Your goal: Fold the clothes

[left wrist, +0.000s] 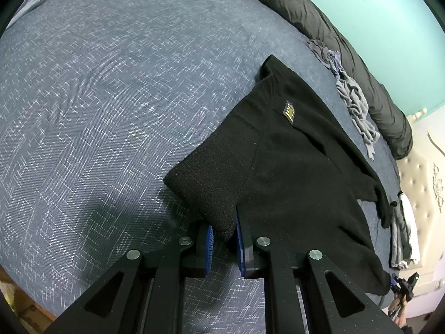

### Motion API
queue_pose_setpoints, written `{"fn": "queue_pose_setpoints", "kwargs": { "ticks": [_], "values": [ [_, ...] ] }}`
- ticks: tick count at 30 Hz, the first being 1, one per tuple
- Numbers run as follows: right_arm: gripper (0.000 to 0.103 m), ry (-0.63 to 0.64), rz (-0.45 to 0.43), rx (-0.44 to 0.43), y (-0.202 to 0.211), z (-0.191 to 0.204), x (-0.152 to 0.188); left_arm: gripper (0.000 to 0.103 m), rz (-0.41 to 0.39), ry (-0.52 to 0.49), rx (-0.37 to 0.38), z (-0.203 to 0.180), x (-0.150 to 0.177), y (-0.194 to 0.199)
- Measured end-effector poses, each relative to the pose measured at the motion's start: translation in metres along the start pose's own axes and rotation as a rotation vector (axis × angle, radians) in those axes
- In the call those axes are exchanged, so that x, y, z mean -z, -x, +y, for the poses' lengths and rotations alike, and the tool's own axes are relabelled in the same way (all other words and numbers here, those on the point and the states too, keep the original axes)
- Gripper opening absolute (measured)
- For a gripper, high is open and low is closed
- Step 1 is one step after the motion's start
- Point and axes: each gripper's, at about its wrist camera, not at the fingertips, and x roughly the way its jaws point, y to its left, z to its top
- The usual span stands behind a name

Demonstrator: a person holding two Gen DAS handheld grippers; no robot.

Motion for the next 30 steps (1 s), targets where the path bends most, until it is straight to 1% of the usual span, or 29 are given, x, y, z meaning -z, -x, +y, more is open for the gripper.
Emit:
{"fn": "queue_pose_setpoints", "kwargs": {
  "ticks": [6, 7, 8, 9, 11, 12, 14, 19, 23, 27, 29, 30],
  "values": [
    [0.037, -0.038, 0.067, 0.038, -0.024, 0.004, -0.010, 0.015, 0.000, 0.000, -0.004, 0.000, 0.000, 0.001],
    [0.034, -0.043, 0.078, 0.045, -0.027, 0.004, -0.012, 0.015, 0.000, -0.001, -0.005, -0.001, 0.000, 0.001],
    [0.025, -0.037, 0.087, 0.054, -0.030, 0.005, -0.011, 0.015, 0.000, -0.001, -0.005, -0.001, 0.000, 0.001],
    [0.021, -0.030, 0.094, 0.061, -0.032, 0.006, -0.011, 0.015, 0.000, -0.001, -0.006, -0.001, 0.000, 0.000],
    [0.012, -0.019, 0.081, 0.066, -0.031, 0.007, -0.010, 0.015, 0.001, 0.000, -0.006, -0.001, 0.001, 0.000],
    [0.010, -0.013, 0.074, 0.068, -0.030, 0.007, -0.010, 0.015, 0.001, -0.001, -0.007, -0.001, 0.001, 0.000],
    [0.006, -0.005, 0.045, 0.063, -0.023, 0.009, -0.011, 0.015, 0.001, -0.001, -0.008, -0.001, 0.000, 0.000],
    [0.004, 0.040, -0.031, 0.046, 0.000, 0.020, -0.020, 0.015, 0.001, 0.000, -0.009, -0.002, 0.000, -0.001],
    [0.004, 0.081, -0.110, 0.006, 0.024, 0.038, -0.034, 0.015, 0.000, 0.000, -0.008, -0.002, 0.000, -0.001],
    [0.003, 0.101, -0.212, -0.055, 0.048, 0.051, -0.042, 0.015, 0.001, 0.001, -0.005, -0.002, 0.000, 0.000],
    [0.003, 0.119, -0.249, -0.080, 0.057, 0.054, -0.041, 0.015, -0.002, 0.002, -0.003, -0.001, 0.000, 0.000],
    [0.003, 0.128, -0.250, -0.081, 0.058, 0.055, -0.038, 0.015, -0.002, 0.003, -0.001, -0.001, 0.001, 0.000]
  ]
}}
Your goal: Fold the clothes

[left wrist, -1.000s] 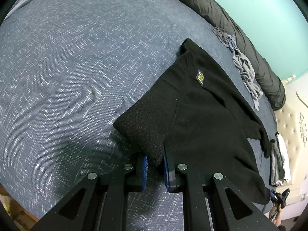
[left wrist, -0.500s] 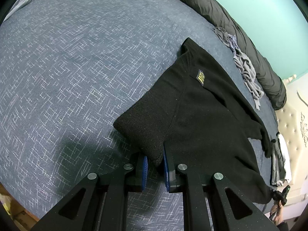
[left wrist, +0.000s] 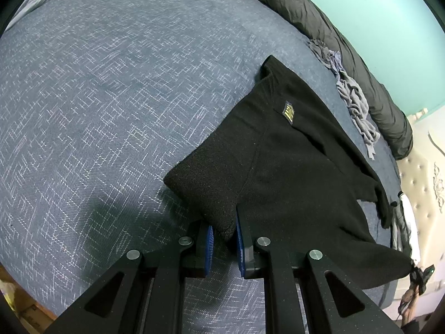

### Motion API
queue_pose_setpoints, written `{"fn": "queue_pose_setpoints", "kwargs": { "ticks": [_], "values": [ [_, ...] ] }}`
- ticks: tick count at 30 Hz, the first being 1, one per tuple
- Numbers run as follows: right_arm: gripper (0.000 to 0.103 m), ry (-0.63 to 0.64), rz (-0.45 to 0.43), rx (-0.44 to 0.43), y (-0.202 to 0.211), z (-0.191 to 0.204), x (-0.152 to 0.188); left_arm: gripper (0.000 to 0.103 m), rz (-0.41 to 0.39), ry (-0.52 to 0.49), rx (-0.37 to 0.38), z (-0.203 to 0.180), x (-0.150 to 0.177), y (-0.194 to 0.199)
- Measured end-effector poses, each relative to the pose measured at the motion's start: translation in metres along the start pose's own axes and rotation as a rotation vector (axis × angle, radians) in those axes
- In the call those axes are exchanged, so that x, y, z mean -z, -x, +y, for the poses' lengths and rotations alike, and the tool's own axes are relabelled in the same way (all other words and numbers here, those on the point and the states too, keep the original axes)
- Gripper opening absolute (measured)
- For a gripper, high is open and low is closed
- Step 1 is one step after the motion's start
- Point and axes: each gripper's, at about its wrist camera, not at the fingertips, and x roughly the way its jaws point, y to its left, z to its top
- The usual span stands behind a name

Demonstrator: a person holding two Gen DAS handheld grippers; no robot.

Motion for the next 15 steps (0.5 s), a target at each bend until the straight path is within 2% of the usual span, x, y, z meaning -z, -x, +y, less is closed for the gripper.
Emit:
{"fn": "queue_pose_setpoints", "kwargs": {
  "ticks": [3, 8, 15],
  "values": [
    [0.003, 0.019, 0.034, 0.005, -0.001, -0.007, 0.018, 0.015, 0.002, 0.000, 0.002, 0.001, 0.001, -0.001],
    [0.003, 0.002, 0.168, 0.065, -0.014, -0.037, 0.070, 0.015, 0.003, 0.001, 0.000, 0.000, 0.001, -0.001],
    [0.003, -0.043, 0.241, 0.114, -0.018, -0.064, 0.105, 0.015, 0.004, -0.003, -0.006, -0.002, 0.002, 0.000]
  ]
}}
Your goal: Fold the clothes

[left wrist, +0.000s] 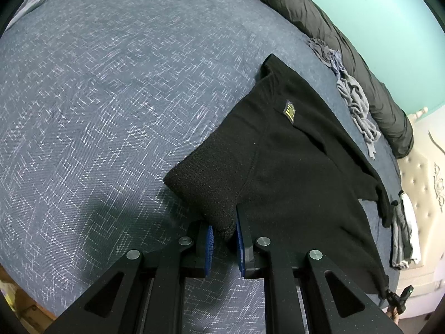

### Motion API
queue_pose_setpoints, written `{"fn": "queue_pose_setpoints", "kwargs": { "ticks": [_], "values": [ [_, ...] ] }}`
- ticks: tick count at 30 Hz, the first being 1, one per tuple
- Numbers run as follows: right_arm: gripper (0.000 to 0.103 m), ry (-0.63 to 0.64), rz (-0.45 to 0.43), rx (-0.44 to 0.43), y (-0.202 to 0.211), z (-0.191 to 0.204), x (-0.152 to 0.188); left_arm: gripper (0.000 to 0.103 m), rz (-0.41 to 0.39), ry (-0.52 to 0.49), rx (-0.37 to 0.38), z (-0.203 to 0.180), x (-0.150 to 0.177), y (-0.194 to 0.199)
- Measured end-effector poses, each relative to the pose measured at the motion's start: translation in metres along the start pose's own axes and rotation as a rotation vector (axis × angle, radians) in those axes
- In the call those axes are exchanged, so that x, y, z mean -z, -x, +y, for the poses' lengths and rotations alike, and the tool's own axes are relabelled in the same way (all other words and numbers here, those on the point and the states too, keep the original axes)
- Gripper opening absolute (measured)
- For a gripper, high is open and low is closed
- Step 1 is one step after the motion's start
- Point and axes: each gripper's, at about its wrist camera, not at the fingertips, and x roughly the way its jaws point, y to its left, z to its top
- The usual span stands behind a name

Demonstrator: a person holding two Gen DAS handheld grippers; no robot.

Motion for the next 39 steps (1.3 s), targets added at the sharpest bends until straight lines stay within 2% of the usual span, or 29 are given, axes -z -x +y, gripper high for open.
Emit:
{"fn": "queue_pose_setpoints", "kwargs": {
  "ticks": [3, 7, 10, 12, 13, 14, 22, 24, 25, 28, 35, 39],
  "values": [
    [0.003, -0.002, 0.021, 0.015, -0.009, 0.003, 0.000, 0.015, 0.001, -0.002, 0.000, 0.001, -0.001, 0.000],
    [0.005, -0.054, 0.070, -0.012, -0.015, -0.001, -0.007, 0.015, 0.001, -0.003, 0.003, 0.001, -0.002, 0.000],
    [0.016, -0.078, 0.049, -0.019, -0.009, -0.001, -0.017, 0.015, 0.001, -0.003, 0.001, 0.001, -0.001, 0.000],
    [0.023, -0.096, 0.012, -0.058, -0.001, -0.001, -0.024, 0.015, 0.001, -0.003, 0.000, 0.001, -0.001, 0.000],
    [0.030, -0.104, -0.006, -0.076, 0.003, 0.000, -0.028, 0.015, 0.001, -0.003, 0.000, 0.001, -0.001, -0.001],
    [0.031, -0.102, -0.012, -0.080, 0.003, 0.002, -0.032, 0.015, 0.001, -0.003, -0.001, 0.001, -0.001, -0.001],
    [0.031, -0.081, 0.085, -0.013, -0.028, 0.010, -0.041, 0.015, 0.002, -0.002, -0.001, 0.001, -0.001, 0.000],
    [0.026, -0.075, 0.078, -0.010, -0.029, 0.011, -0.039, 0.015, 0.002, -0.003, -0.002, 0.001, -0.001, 0.000],
    [0.013, -0.063, 0.066, -0.005, -0.027, 0.012, -0.039, 0.015, 0.002, -0.003, -0.003, 0.001, -0.001, 0.000],
    [0.002, -0.044, 0.032, -0.001, -0.020, 0.013, -0.040, 0.015, 0.000, -0.005, -0.005, 0.001, -0.001, -0.001],
    [0.000, -0.037, -0.063, 0.028, 0.003, 0.013, -0.054, 0.014, -0.016, -0.003, 0.015, 0.002, 0.000, 0.006],
    [0.000, -0.028, -0.053, 0.039, 0.002, 0.016, -0.058, 0.014, -0.017, 0.007, 0.022, 0.003, 0.001, 0.006]
  ]
}}
